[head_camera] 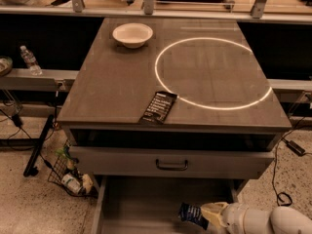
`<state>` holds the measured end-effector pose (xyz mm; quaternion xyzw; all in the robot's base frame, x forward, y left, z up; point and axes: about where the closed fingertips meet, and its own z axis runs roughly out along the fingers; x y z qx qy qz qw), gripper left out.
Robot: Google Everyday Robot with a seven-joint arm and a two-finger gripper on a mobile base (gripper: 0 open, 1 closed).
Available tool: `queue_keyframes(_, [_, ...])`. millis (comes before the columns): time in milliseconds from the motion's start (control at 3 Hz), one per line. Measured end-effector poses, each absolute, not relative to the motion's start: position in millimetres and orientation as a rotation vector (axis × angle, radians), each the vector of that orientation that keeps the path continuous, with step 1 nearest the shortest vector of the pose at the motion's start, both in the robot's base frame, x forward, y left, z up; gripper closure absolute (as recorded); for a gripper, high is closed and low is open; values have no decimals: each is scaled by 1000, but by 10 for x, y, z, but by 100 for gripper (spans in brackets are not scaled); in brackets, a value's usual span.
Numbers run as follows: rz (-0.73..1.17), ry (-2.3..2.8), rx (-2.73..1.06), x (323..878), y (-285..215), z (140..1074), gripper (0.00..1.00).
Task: Place rxbar blueberry into middle drawer
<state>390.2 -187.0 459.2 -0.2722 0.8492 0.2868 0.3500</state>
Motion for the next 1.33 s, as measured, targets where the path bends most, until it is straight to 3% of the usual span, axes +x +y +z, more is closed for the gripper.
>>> queue_keyframes(333, [766,2203,-672,3989,-1693,4541,43])
queue_keyframes(1000, [778,2216,-667,4020,-1546,4599,0])
queue_keyframes(1333, [735,2227,-695,3959,-1782,4705,15])
